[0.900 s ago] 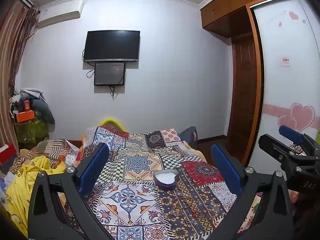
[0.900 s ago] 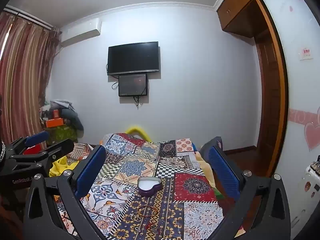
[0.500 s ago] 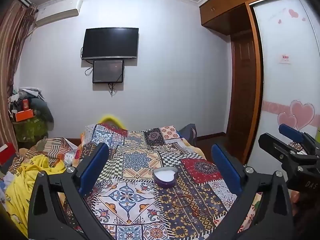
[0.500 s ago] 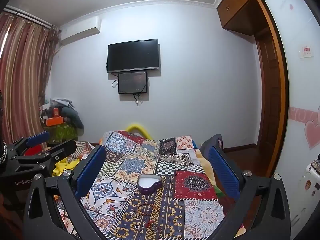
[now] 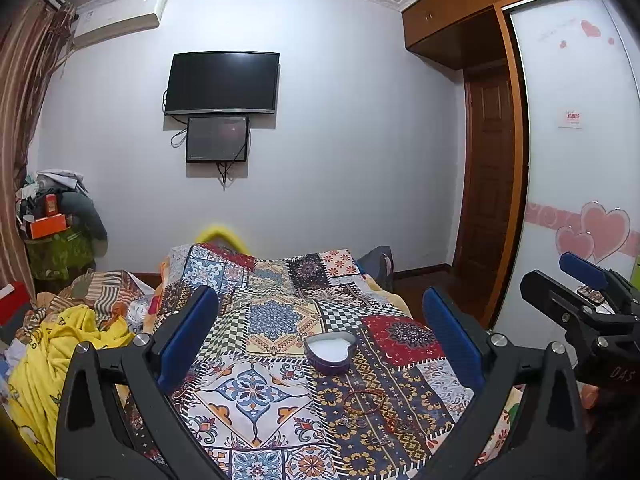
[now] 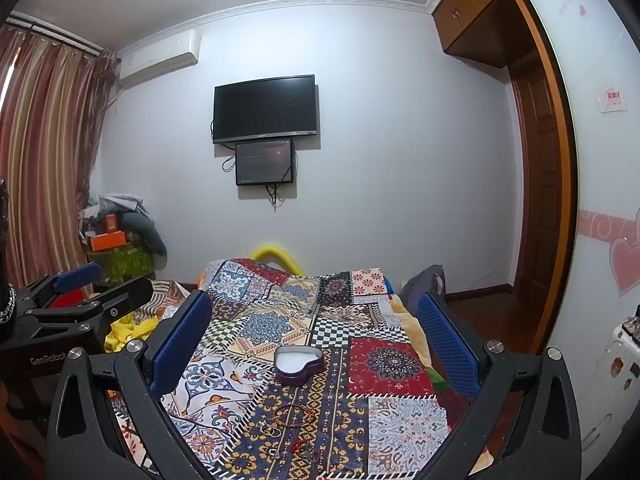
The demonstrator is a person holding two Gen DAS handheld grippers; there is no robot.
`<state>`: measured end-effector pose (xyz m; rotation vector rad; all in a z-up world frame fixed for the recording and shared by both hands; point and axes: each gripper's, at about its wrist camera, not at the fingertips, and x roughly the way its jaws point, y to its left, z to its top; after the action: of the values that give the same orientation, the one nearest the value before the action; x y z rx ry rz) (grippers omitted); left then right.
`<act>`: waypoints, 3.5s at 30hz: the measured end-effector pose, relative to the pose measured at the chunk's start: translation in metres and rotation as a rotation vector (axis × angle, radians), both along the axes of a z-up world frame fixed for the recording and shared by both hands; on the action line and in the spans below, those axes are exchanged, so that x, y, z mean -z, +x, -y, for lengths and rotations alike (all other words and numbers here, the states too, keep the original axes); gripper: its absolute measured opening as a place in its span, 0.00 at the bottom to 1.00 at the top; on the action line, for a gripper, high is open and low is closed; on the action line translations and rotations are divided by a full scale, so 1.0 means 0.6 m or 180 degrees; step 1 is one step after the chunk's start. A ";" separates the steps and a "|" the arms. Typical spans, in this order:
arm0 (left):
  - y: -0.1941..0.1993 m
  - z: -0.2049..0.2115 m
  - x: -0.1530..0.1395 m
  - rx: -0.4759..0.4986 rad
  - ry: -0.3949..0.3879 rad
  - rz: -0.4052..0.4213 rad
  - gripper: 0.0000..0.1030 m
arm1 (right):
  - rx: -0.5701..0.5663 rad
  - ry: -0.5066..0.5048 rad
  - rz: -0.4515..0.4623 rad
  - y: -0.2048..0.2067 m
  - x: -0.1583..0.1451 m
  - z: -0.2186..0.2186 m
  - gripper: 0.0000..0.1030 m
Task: Organize jewelry
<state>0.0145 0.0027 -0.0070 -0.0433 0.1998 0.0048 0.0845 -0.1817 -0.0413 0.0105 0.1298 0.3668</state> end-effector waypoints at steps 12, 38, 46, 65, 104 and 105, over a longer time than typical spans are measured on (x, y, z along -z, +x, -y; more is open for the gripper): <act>0.001 0.007 0.007 -0.0025 -0.0021 -0.0011 1.00 | -0.0020 0.0002 -0.0016 -0.001 0.003 -0.002 0.99; 0.010 0.002 0.007 -0.0020 -0.0011 -0.0011 1.00 | -0.0044 0.0022 -0.0012 -0.002 -0.006 -0.006 0.99; 0.007 0.003 0.005 -0.0022 -0.0022 -0.0014 1.00 | -0.0037 0.0007 -0.0019 0.001 -0.004 -0.004 0.99; 0.044 -0.006 0.031 -0.0004 -0.0066 -0.0228 1.00 | 0.0014 -0.0044 -0.0221 0.033 0.028 0.003 0.99; 0.181 0.070 0.326 0.1051 -0.0103 -0.2379 0.24 | -0.0824 -0.0843 -0.1936 0.142 0.289 -0.039 0.28; 0.179 0.069 0.327 0.1076 -0.0132 -0.2393 0.23 | -0.0842 -0.0837 -0.1937 0.144 0.289 -0.042 0.27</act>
<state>0.1220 -0.0384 -0.2034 -0.0472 0.9571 -0.3244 0.1710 -0.1564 -0.2144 -0.1575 0.7861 0.6008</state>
